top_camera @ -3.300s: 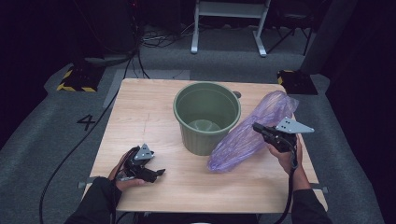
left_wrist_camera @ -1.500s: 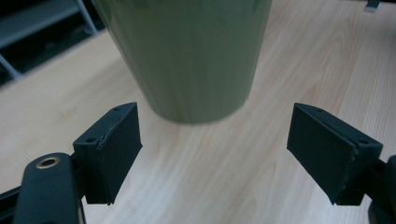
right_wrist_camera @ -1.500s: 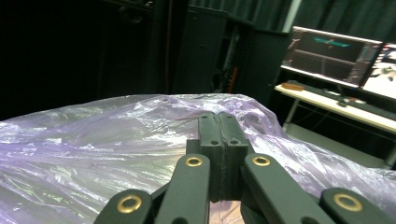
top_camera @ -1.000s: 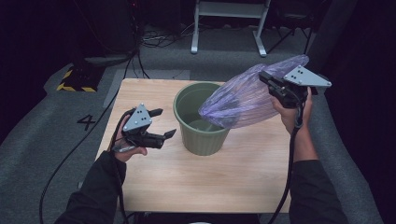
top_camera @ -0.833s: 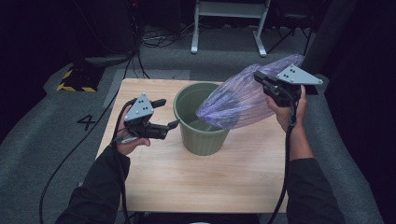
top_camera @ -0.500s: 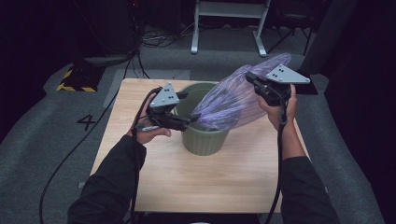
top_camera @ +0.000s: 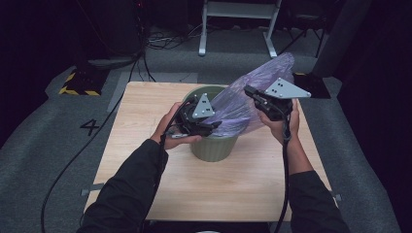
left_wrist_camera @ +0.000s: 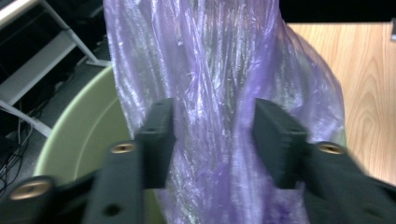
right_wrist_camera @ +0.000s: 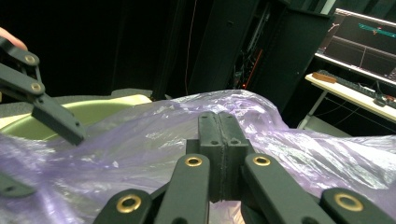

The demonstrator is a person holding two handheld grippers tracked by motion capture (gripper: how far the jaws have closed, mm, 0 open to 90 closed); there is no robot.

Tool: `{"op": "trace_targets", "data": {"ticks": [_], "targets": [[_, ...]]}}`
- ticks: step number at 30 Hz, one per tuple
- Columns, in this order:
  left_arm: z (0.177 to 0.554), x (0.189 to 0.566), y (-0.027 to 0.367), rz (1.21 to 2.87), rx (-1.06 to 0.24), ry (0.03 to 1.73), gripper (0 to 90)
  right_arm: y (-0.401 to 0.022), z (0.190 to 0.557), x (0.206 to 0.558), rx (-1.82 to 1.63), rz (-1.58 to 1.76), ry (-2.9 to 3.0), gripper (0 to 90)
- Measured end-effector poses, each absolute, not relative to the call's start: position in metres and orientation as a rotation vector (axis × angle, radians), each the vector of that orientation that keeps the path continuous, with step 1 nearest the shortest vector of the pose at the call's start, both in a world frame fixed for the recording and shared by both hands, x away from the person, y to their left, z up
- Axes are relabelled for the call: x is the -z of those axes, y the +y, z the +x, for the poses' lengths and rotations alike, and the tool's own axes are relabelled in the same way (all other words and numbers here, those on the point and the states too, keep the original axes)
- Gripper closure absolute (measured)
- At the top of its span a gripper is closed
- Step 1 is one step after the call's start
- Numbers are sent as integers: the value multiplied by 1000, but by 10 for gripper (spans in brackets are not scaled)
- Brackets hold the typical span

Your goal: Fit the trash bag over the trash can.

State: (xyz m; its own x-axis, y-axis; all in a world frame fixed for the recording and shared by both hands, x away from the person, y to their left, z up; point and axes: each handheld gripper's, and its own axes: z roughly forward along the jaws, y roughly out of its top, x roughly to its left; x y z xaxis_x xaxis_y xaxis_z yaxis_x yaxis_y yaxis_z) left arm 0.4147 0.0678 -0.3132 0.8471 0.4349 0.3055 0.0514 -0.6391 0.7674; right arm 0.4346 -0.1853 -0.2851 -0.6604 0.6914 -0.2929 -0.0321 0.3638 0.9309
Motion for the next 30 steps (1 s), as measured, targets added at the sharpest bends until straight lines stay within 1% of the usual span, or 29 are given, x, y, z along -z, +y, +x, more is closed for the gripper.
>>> {"op": "trace_targets", "data": {"ticks": [4, 6, 8, 9, 11, 13, 15, 17, 21, 24, 26, 28, 29, 30], "targets": [[418, 318, 68, 2238, -636, 341, 773, -184, 430, 289, -1356, 550, 1965, 896], [420, 320, 70, 2237, -643, 353, 839, -183, 425, 296, -1360, 537, 1988, 835], [422, 321, 74, 2248, -659, 363, 868, -183, 423, 299, -1339, 525, 2005, 722], [424, 321, 76, 2241, -667, 372, 873, -183, 421, 300, -1333, 524, 2016, 653], [426, 322, 78, 2238, -666, 383, 885, -186, 417, 303, -1333, 535, 2014, 556], [429, 323, 80, 2232, -669, 392, 893, -191, 413, 305, -1364, 554, 2019, 436], [431, 323, 83, 2231, -674, 402, 895, -197, 409, 308, -1375, 571, 2014, 362], [433, 324, 85, 2225, -661, 413, 897, -202, 405, 309, -1333, 610, 1997, 249], [439, 327, 89, 2210, -648, 456, 896, -218, 394, 314, -1318, 610, 2011, 194], [442, 330, 92, 2204, -645, 476, 896, -226, 388, 319, -1309, 599, 2016, 183], [446, 330, 97, 2168, -627, 504, 896, -234, 384, 333, -1312, 587, 2054, 167], [448, 330, 98, 2165, -625, 504, 896, -235, 383, 339, -1304, 580, 2068, 163], [449, 329, 98, 2171, -626, 505, 896, -237, 383, 352, -1272, 572, 2105, 165], [449, 329, 98, 2166, -628, 501, 896, -238, 383, 356, -1254, 579, 2103, 164]]}}
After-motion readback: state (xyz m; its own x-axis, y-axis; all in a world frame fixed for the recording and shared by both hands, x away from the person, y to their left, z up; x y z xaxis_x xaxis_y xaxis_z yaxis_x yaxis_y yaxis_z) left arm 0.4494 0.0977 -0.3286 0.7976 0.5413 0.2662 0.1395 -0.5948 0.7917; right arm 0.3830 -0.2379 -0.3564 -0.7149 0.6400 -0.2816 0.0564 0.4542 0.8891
